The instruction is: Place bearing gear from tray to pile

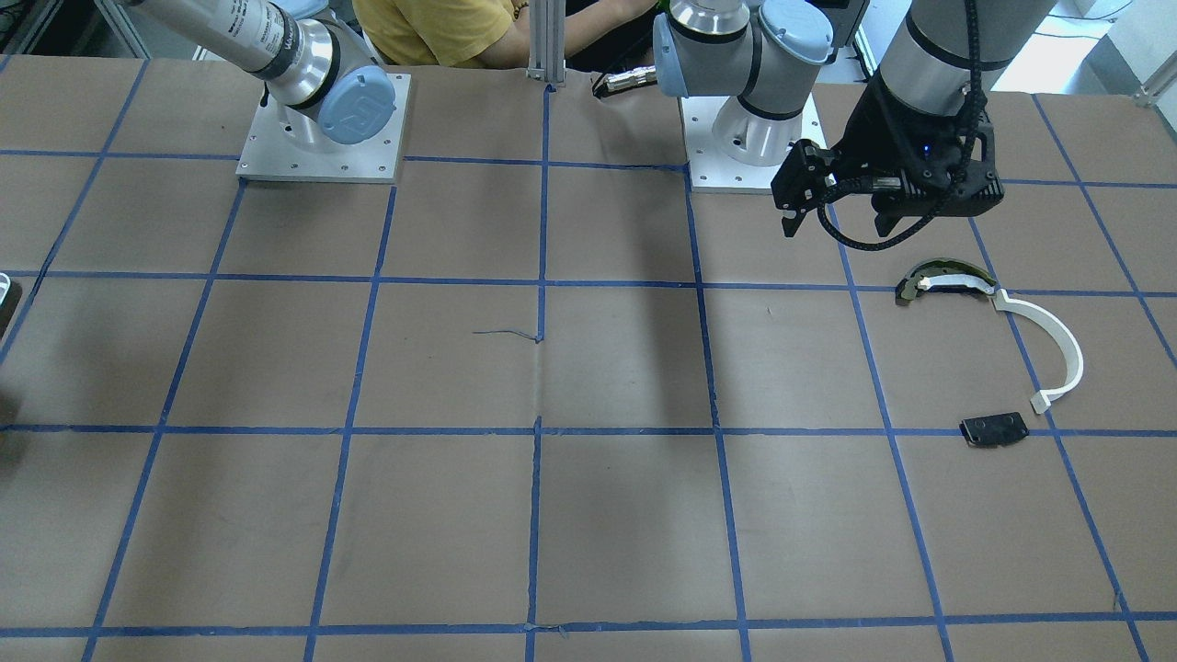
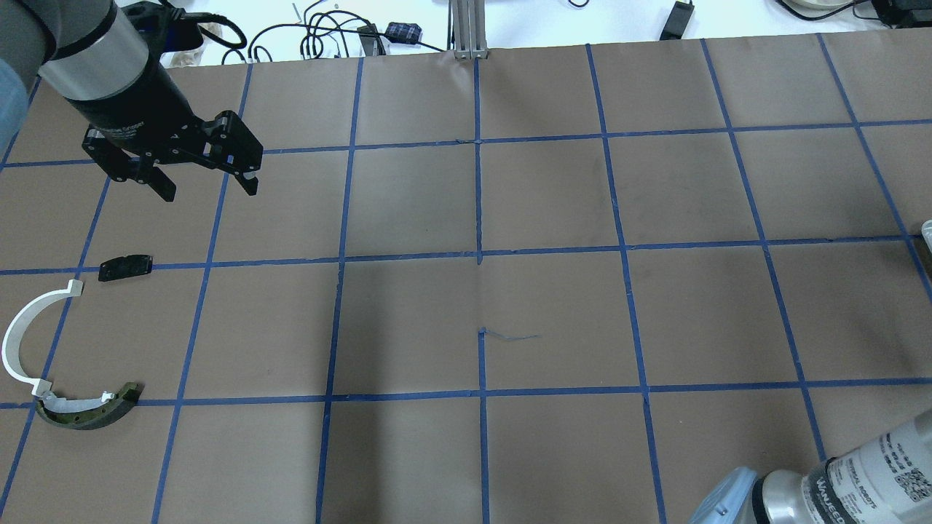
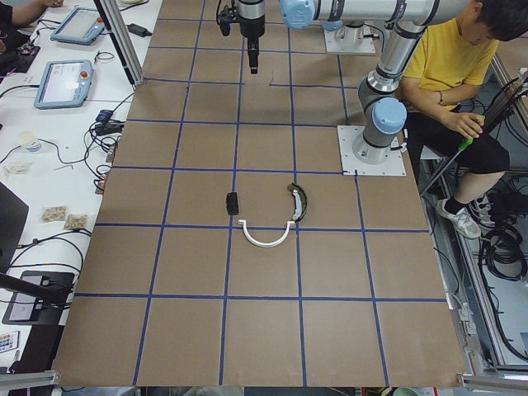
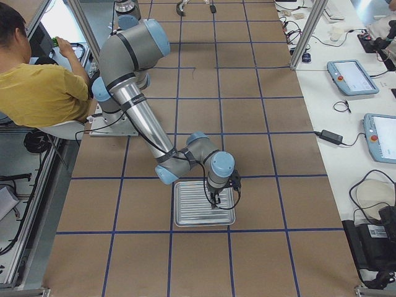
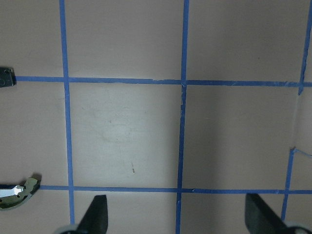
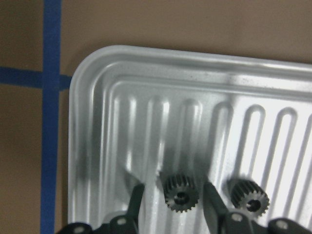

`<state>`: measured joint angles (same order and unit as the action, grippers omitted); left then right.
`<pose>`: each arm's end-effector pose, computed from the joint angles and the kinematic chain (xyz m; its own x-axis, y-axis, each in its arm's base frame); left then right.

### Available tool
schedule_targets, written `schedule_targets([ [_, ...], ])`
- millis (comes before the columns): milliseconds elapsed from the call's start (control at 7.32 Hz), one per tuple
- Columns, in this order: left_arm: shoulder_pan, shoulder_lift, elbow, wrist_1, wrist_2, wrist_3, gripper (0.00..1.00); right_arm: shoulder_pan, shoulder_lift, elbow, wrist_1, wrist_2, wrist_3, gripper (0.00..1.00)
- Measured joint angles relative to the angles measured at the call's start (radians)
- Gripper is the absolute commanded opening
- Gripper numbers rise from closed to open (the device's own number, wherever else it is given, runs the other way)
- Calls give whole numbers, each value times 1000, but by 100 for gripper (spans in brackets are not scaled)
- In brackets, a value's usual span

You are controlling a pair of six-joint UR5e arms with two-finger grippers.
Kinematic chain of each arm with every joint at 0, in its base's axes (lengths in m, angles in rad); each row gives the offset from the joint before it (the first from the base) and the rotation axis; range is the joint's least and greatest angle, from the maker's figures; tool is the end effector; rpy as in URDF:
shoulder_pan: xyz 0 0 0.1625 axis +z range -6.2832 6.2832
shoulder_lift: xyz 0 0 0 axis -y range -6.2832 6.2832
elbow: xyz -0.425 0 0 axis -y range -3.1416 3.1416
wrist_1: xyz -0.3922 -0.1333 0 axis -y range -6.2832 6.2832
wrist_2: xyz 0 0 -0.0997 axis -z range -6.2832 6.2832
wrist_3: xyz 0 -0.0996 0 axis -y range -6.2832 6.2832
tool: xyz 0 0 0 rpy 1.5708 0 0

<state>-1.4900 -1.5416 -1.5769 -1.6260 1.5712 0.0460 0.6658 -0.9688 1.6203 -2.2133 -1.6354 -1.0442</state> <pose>-0.0944 -0.4853 0.4936 -0.9994 -0.0348 0.0011 -0.0347 0.9989 0.0321 -0.4339 -0.5021 0.1747 -0.9899 -0.1397 0.0247 -0.1381 0.9886 0.0603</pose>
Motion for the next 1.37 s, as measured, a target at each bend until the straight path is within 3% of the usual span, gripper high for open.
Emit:
schedule_targets([
  [820,1,0,0,0,1,0,100,36,-89,3,15,28,22,2],
  [1093,2,0,0,0,1,1,100,214,-156,15,59,58,215,2],
  [1366,1,-2,0,2,-1,0,100,501,-229,21,138,62,606,1],
])
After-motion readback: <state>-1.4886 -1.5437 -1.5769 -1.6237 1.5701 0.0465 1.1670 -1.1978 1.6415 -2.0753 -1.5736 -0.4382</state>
